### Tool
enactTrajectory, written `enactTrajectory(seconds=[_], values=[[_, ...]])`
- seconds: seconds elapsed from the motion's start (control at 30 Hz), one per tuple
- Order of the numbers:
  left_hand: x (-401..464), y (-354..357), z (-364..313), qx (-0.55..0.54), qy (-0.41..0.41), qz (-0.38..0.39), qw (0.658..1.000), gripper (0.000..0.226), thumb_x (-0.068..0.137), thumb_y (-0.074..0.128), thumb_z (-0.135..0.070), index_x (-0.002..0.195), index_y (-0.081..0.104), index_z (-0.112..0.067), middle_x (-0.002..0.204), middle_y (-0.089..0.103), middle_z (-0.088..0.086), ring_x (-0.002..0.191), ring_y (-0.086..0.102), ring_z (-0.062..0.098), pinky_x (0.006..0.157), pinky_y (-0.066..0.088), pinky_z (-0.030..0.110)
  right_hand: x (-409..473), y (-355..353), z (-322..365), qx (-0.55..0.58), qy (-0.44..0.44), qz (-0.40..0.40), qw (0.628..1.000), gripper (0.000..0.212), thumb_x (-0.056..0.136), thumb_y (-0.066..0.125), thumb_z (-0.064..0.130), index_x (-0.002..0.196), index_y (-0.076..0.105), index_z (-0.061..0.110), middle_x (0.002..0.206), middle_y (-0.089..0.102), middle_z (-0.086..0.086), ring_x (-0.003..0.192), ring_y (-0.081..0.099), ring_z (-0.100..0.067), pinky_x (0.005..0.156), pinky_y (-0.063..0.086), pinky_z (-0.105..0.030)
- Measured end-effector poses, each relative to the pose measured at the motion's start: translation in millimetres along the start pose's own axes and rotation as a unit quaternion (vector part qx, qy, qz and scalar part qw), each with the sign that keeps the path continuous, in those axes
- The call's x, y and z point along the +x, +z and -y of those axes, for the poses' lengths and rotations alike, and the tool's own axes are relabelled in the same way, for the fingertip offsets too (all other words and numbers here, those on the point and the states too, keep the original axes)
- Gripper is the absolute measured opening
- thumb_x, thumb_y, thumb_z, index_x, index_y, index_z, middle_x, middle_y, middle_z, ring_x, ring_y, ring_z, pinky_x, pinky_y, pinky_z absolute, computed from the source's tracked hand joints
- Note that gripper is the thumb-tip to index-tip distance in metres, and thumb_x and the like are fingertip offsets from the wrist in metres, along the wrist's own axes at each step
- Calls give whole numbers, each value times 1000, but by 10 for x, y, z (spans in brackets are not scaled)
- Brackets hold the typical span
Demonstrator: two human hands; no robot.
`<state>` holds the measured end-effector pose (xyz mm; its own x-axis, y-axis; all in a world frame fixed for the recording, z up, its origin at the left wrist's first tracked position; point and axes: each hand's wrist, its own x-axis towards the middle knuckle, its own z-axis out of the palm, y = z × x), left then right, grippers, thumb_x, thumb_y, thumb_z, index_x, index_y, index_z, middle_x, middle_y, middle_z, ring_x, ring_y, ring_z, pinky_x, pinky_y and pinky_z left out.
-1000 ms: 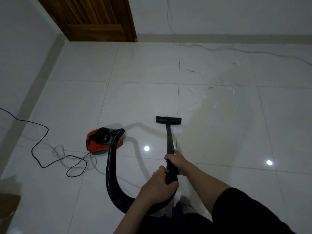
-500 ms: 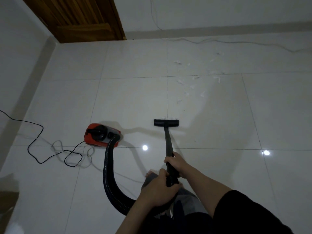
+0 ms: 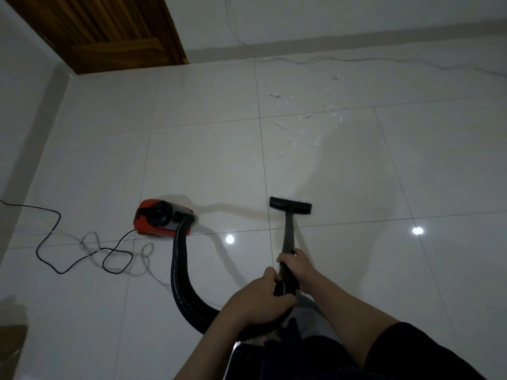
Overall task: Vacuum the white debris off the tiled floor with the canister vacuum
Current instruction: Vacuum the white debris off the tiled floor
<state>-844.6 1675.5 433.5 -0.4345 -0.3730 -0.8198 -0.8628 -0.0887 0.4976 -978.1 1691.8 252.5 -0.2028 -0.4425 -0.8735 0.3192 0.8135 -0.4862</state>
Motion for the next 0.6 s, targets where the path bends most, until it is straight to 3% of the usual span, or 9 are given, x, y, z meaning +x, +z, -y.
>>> enactTrajectory(seconds=[0.13, 0.23, 0.3, 0.47, 0.6], values=[[-64, 43, 7, 20, 24, 26, 999, 41, 91, 55, -43, 121, 41, -20, 91, 59, -1, 80, 59, 16, 75, 50, 34, -115, -73, -133, 15, 2, -20, 1000, 46, 81, 66, 12, 122, 52, -2, 94, 59, -18, 77, 59, -28, 60, 49, -34], [-62, 70, -15, 29, 28, 36, 999, 42, 92, 55, -43, 123, 41, -18, 95, 59, 1, 81, 57, 16, 73, 48, 32, -162, -150, -176, 26, 11, -20, 999, 50, 75, 68, 15, 119, 53, -2, 90, 58, -18, 73, 58, -28, 59, 48, -34], [-52, 111, -36, 27, 30, 41, 998, 40, 92, 54, -41, 122, 41, -18, 92, 57, 0, 78, 55, 15, 67, 44, 29, -164, -195, -181, 26, 18, -9, 999, 61, 63, 71, 22, 117, 50, 5, 90, 58, -18, 70, 58, -29, 58, 49, -34], [15, 177, -137, 28, 31, 29, 999, 42, 92, 53, -41, 124, 39, -17, 97, 58, 2, 79, 55, 17, 69, 45, 32, -44, -348, -128, 5, 12, 1, 1000, 77, 47, 73, 31, 114, 38, 19, 90, 57, -17, 68, 58, -27, 54, 50, -31], [68, 185, -284, -1, 35, 27, 999, 45, 94, 52, -38, 130, 36, -15, 102, 60, 8, 72, 53, 16, 66, 45, 32, -92, -429, 40, -12, 0, 8, 1000, 63, 59, 72, 25, 114, 45, 11, 82, 57, -15, 64, 57, -25, 51, 48, -29]])
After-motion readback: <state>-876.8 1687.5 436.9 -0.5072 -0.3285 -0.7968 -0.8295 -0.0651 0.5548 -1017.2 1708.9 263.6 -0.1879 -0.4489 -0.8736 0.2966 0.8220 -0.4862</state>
